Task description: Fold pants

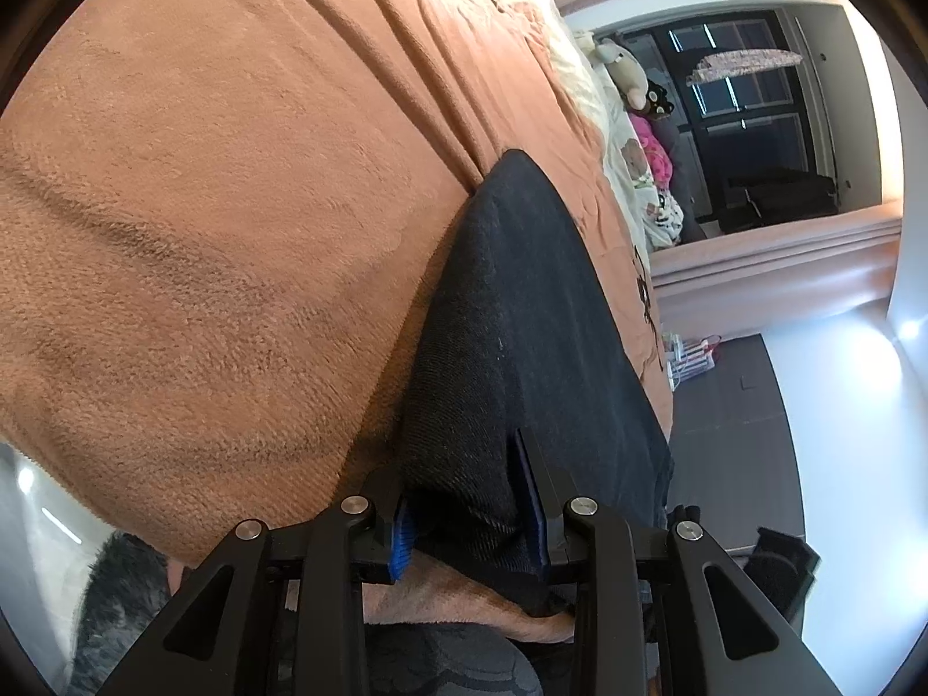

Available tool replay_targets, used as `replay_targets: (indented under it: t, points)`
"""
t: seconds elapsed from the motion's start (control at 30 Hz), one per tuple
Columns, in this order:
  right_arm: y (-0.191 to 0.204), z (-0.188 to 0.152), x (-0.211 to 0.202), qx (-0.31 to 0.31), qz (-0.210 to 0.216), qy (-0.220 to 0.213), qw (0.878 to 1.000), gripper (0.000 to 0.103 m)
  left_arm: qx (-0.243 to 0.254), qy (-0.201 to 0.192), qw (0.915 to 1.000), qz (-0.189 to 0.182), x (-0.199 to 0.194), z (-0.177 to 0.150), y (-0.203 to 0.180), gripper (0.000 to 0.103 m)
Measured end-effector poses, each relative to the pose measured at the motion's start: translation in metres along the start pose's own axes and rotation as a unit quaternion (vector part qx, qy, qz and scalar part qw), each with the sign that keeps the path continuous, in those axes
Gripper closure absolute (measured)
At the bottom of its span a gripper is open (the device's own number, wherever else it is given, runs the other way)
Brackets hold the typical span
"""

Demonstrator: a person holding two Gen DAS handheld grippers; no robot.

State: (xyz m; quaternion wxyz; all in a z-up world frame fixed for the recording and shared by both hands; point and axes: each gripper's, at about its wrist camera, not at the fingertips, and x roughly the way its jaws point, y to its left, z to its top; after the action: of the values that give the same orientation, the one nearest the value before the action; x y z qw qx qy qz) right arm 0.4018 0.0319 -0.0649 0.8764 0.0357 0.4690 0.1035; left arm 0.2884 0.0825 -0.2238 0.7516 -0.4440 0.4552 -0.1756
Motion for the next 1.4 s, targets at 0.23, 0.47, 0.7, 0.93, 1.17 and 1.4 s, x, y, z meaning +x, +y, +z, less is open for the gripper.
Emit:
replay_targets:
  t: [0.23, 0.47, 0.7, 0.93, 1.17, 1.4]
  points:
    - [-0.013, 0.018, 0.043, 0.018, -0.008, 0.012, 1.000, 0.096, -0.016, -0.015, 0.9997, 0.007, -0.002, -0.003, 0.001, 0.072]
    - [-0.018, 0.047, 0.064, 0.014, -0.023, 0.003, 1.000, 0.101, -0.033, -0.035, 0.9986, 0.020, -0.003, -0.003, 0.001, 0.072]
    - [-0.028, 0.069, 0.088, 0.027, -0.026, 0.006, 0.999, 0.103, -0.037, -0.045, 0.9977, 0.036, -0.001, 0.000, -0.004, 0.072]
    - [-0.042, 0.095, 0.103, 0.051, -0.027, 0.003, 0.998, 0.103, -0.041, -0.054, 0.9963, 0.052, 0.003, 0.005, -0.008, 0.072]
    - [-0.063, 0.123, 0.118, 0.077, -0.044, 0.000, 0.996, 0.103, -0.045, -0.062, 0.9952, 0.060, 0.008, 0.011, -0.010, 0.072]
    - [-0.068, 0.133, 0.133, 0.077, -0.050, 0.000, 0.996, 0.103, -0.037, -0.067, 0.9945, 0.071, 0.008, 0.012, -0.015, 0.072]
